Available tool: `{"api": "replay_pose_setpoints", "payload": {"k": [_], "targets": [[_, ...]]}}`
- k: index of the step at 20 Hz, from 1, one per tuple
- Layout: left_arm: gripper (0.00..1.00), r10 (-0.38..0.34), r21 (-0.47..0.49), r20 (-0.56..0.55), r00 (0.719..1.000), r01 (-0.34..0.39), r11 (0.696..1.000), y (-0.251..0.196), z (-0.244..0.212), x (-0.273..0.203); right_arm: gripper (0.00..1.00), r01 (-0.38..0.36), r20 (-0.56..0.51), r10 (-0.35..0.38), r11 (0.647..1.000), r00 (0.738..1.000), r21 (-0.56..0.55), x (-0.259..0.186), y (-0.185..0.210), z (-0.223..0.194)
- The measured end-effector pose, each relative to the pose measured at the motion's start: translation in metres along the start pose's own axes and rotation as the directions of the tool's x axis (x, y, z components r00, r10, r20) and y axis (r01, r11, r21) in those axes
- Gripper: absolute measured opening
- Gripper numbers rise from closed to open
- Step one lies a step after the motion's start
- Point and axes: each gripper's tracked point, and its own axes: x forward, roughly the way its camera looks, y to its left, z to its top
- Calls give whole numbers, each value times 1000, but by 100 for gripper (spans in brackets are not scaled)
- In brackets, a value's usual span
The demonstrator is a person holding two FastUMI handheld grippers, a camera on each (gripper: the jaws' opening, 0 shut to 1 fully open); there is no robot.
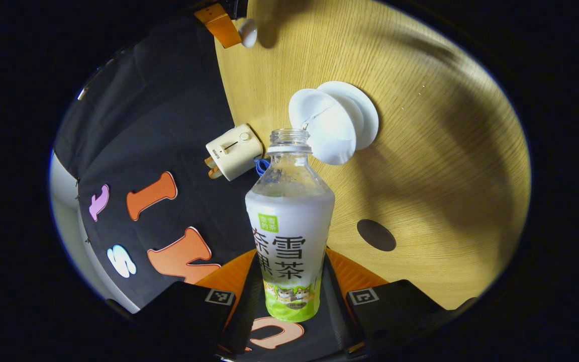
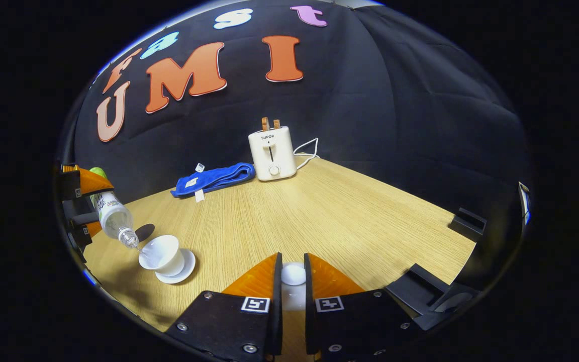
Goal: Open the teacup lid with one hand, grasp the water bottle and pour water into the teacup with the other hand; after pouring, place the water bottle on the coaster and then close the teacup lid.
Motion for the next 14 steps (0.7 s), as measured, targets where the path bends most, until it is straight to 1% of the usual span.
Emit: {"api": "replay_pose_setpoints", "payload": {"k": [1,2,4,5,7,9,10,11,12,13,14], "targets": [[65,-3,5,-1,1000,3,1000,-1,-2,1,19,-2,1,2,1000,1000,-1,0,1,0],[65,2,14,0,1000,-2,1000,1,-1,2,18,-3,1,3,1000,1000,-1,0,1,0],[70,11,27,-2,1000,-11,1000,2,-2,-1,19,-4,0,4,1000,1000,-4,-1,3,0],[65,12,28,-1,1000,-12,1000,2,-1,0,19,-5,0,5,1000,1000,-3,-1,3,0],[65,6,26,2,1000,-6,1000,0,-1,0,19,-9,0,9,1000,1000,-6,-1,4,-1],[65,-2,59,5,1000,1,998,-1,-2,2,19,-8,0,8,1000,1000,-10,-1,4,-1],[68,0,77,8,1000,-1,997,-1,-1,2,19,-8,-2,8,1000,1000,-8,-1,5,-1],[65,-2,91,9,1000,1,996,-1,-1,1,19,-7,-2,7,1000,1000,-7,-1,5,-2],[70,1,101,10,1000,-2,995,0,1,1,19,-7,-4,7,1000,1000,-6,-1,5,-2],[65,10,109,12,1000,-11,994,4,2,-1,19,-8,-6,8,1000,1000,-5,0,4,-3],[65,17,113,15,1000,-19,993,6,4,-2,18,-10,-9,10,1000,1000,-5,0,5,-4]]}}
